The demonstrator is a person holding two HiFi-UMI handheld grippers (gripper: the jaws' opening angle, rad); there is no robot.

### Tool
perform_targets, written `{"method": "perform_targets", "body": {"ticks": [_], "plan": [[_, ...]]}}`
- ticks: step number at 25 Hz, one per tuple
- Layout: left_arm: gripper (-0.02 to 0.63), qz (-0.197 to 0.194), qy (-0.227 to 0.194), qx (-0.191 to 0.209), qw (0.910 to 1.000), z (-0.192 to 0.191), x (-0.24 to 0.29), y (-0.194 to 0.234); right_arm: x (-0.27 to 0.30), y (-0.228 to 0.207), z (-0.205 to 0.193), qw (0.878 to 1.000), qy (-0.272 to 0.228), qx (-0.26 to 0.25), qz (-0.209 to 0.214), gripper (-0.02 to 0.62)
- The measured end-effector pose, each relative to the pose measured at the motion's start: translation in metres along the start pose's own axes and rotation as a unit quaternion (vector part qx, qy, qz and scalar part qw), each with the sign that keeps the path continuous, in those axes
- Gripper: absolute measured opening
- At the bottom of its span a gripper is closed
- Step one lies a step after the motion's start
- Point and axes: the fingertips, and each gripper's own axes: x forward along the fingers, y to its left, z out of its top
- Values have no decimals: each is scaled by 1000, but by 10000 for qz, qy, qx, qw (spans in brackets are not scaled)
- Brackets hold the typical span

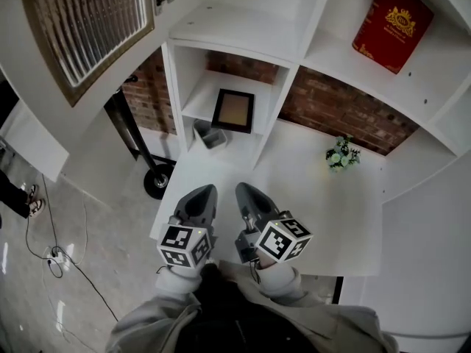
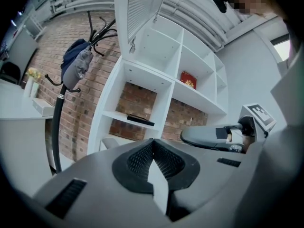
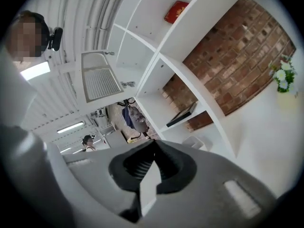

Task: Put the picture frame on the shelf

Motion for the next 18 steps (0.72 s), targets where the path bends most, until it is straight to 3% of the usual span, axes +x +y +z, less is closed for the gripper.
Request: {"method": "perform_targets", "body": {"ticks": [7,18], "plan": [[3,98,167,60,9998,-21,-29,-24,-33,14,-13,9969,-38,-759,-208,0],[5,127,17,62,9999,-11,-39,-32,-43,28,-14,9960,50,-878,-134,-2]]}}
